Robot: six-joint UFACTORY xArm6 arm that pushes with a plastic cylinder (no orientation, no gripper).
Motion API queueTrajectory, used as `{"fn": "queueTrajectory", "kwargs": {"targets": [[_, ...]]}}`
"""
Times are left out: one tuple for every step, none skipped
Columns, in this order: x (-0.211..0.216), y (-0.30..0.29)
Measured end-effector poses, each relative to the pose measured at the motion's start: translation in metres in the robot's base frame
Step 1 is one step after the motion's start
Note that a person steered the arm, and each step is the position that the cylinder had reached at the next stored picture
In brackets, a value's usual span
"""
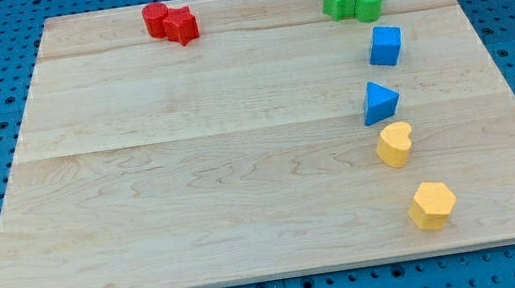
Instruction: Adjust the green blocks above the blue cube
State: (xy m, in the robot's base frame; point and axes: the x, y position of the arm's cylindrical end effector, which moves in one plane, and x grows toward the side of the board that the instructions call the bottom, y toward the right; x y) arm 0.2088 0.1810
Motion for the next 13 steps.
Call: {"fn": "queueTrajectory", "kwargs": {"targets": [[-0.018, -0.057], [-0.005, -0.099], [0.035, -0.108], [0.073, -0.082], [0.046, -0.074], [0.026, -0.067], [0.018, -0.044], [0.007, -0.053], [-0.001, -0.042], [-0.002, -0.009], [-0.002, 0.032], [-0.002, 0.075], [-0.002, 0.1]]}}
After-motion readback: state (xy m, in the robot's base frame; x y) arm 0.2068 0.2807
